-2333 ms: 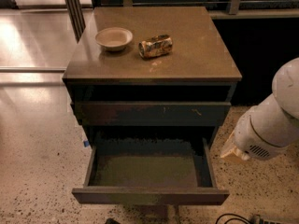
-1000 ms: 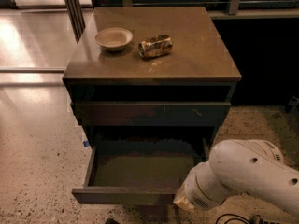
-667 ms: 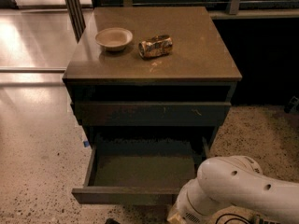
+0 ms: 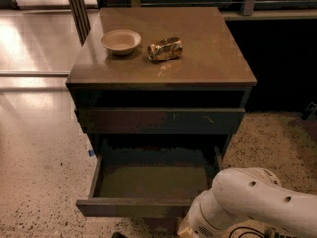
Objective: Close middle drawer
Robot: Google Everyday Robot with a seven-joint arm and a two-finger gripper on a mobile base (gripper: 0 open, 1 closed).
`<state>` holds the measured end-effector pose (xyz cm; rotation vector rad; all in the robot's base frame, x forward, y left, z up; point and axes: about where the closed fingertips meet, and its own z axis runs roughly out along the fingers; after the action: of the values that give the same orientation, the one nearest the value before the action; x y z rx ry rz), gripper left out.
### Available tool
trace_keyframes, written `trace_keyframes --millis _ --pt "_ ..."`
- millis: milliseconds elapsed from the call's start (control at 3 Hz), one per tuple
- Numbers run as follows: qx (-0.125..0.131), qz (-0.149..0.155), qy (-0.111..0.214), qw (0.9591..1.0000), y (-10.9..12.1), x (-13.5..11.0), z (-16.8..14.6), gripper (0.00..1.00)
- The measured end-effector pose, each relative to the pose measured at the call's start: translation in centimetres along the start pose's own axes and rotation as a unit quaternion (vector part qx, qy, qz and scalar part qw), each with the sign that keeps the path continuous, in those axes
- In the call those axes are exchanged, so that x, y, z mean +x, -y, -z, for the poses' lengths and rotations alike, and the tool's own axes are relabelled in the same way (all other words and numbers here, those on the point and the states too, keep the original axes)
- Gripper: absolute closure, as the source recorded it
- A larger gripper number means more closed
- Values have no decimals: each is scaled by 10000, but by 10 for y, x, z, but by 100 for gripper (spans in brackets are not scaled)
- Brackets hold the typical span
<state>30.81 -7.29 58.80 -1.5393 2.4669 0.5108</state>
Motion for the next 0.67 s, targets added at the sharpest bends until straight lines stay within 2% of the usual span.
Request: trace_keyframes --millis 333,667 --pt "-5 -220 494 9985 7 9 -18 100" --pt "81 -347 1007 9943 29 3 -60 100"
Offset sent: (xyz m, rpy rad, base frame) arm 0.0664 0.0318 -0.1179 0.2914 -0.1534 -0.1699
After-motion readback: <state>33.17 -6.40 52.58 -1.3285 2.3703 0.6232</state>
